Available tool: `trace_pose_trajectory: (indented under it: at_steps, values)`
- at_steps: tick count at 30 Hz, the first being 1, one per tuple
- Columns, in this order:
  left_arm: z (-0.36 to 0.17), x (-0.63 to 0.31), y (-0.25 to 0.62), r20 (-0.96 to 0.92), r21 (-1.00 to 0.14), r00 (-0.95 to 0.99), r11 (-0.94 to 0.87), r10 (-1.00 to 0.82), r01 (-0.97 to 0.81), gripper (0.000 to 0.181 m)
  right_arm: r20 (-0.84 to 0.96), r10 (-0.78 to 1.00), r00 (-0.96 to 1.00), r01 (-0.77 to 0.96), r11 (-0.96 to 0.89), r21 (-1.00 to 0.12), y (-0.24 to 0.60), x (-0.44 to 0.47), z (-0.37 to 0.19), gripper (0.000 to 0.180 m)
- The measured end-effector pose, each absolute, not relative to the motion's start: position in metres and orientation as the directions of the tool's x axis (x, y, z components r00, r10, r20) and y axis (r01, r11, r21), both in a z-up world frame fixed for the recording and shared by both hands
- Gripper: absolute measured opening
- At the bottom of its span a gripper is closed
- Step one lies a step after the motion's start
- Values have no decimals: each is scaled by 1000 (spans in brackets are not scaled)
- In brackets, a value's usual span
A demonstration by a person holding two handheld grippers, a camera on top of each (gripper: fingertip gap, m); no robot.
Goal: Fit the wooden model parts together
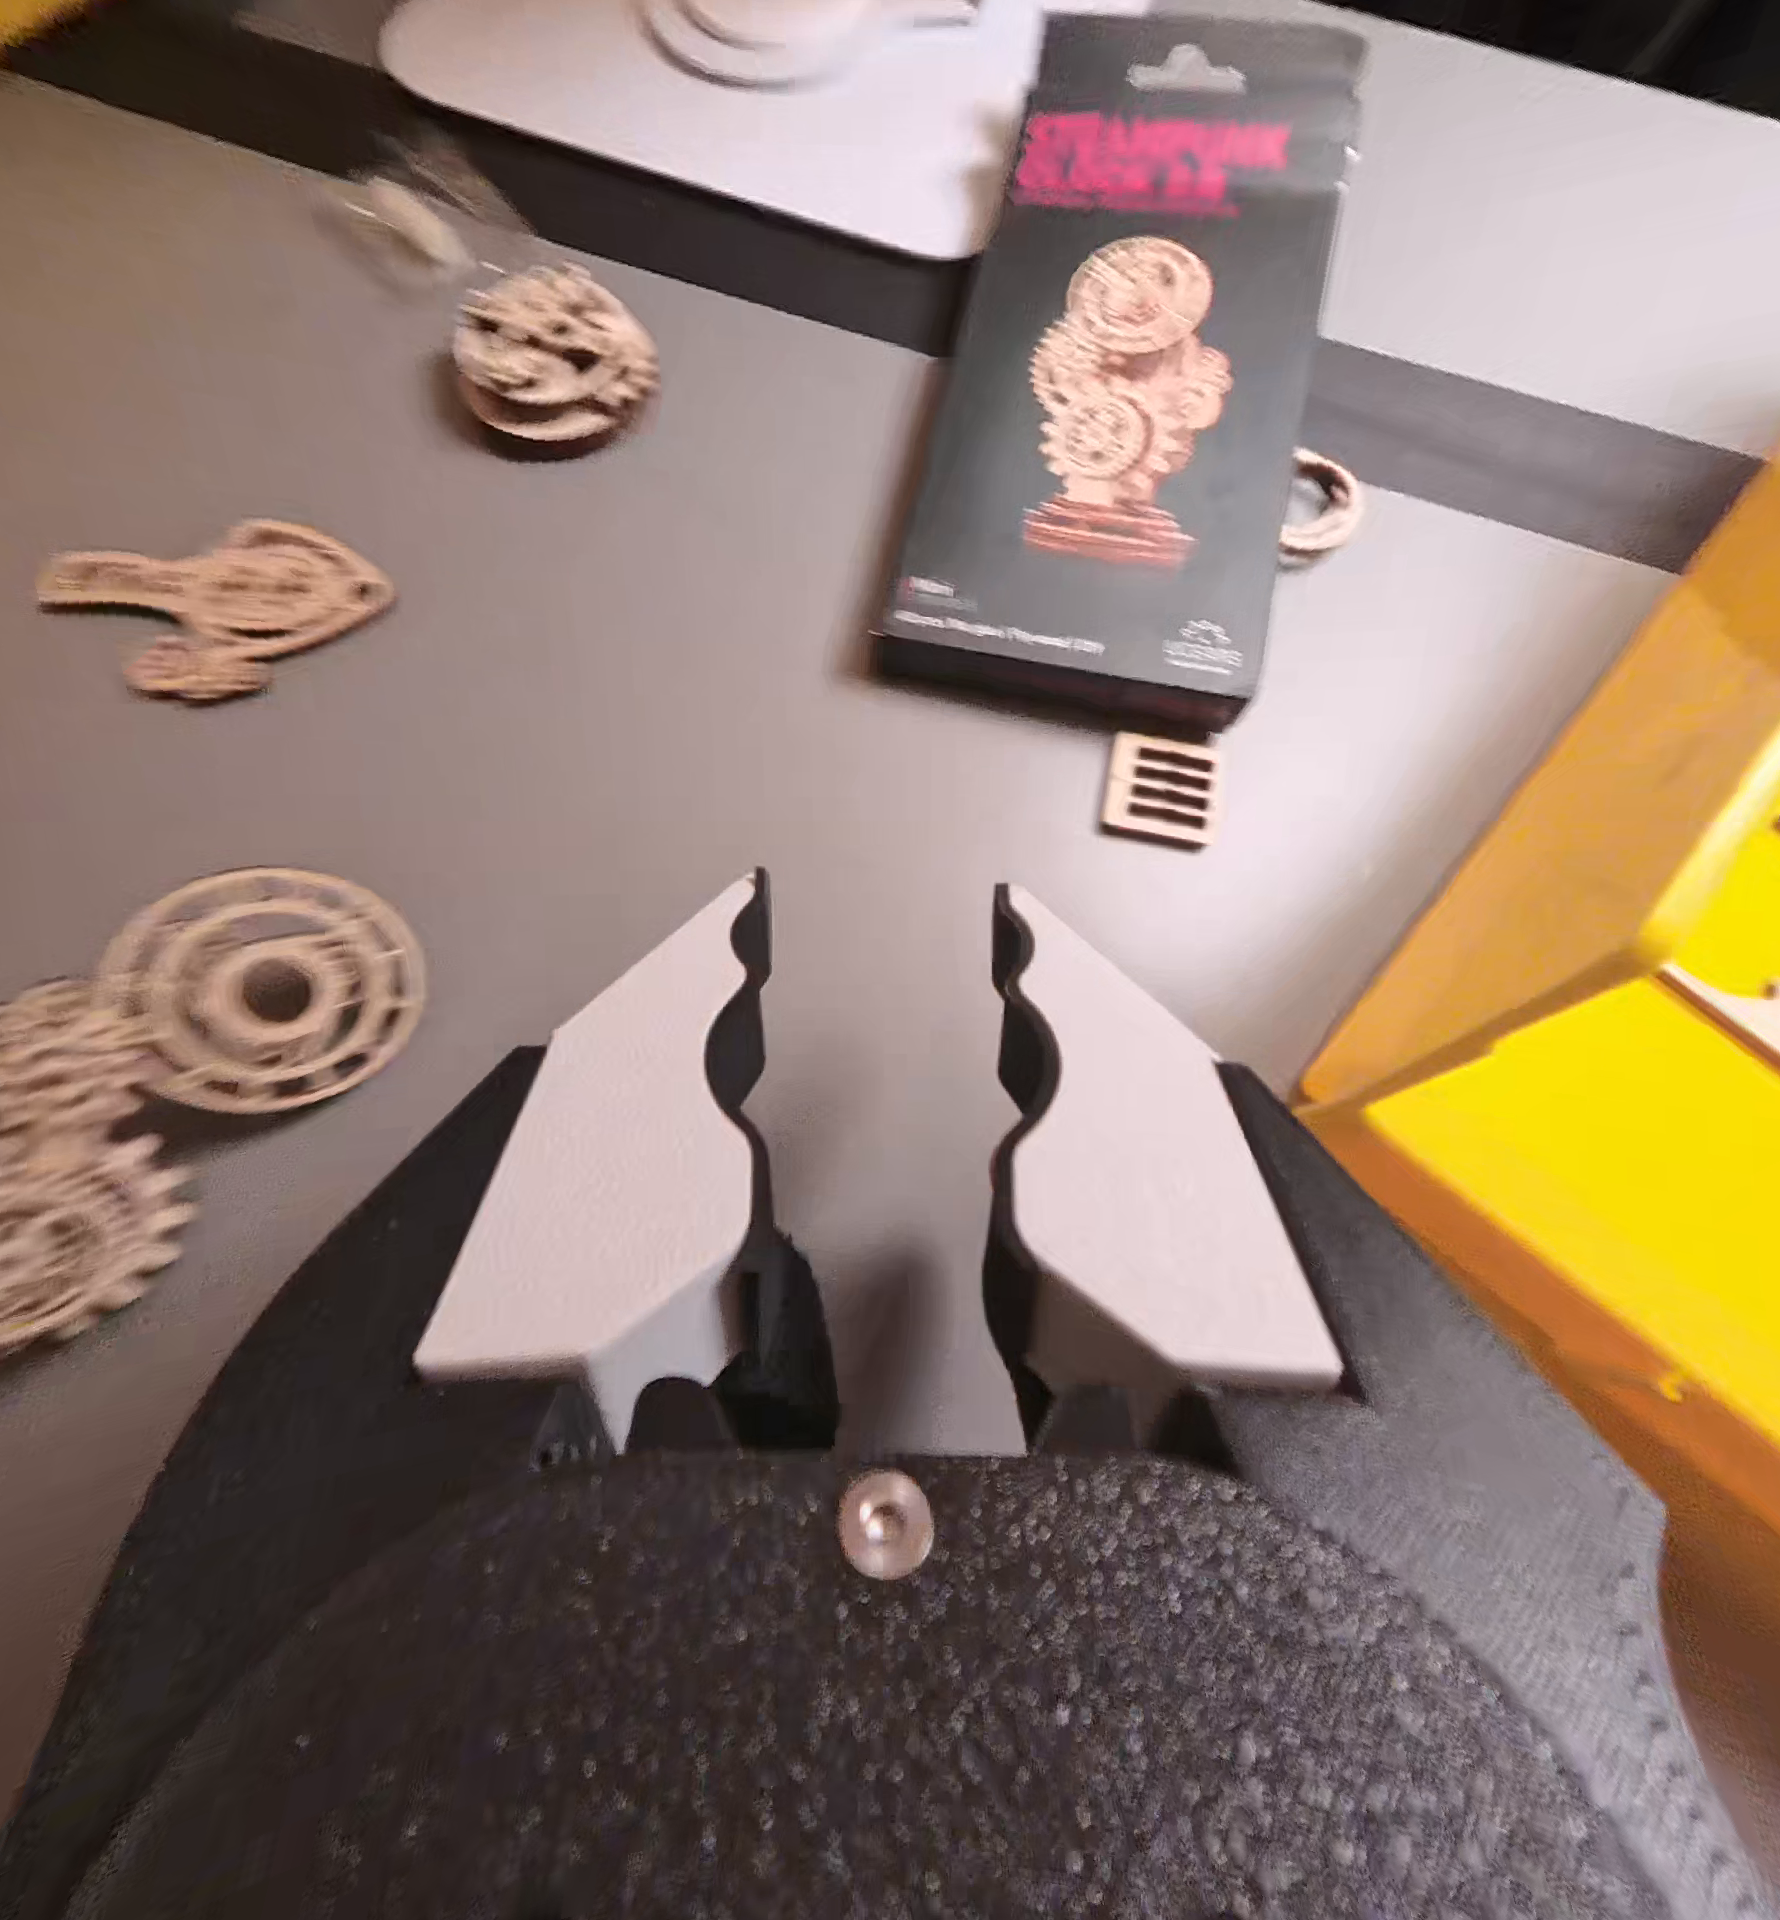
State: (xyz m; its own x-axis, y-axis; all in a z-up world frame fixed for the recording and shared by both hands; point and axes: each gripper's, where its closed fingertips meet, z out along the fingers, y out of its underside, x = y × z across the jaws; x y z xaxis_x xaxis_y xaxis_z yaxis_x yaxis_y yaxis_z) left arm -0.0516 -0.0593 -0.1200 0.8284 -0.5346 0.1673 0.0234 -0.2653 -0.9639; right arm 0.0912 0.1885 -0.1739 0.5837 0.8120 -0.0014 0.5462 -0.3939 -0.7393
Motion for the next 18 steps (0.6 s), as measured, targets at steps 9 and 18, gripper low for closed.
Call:
trace_pose_trajectory:
  at_steps: [9, 18]
  values:
    - [-94, -40, -70, 169, -981, 801, -180, -575, 77, 41, 188, 598, 780, 547, -503, -669, 251, 106, -209, 45]
    - [-93, -36, -75, 155, -983, 787, -174, -598, 61, 39, 173, 618, 767, 558, -509, -655, 261, 95, -212, 13]
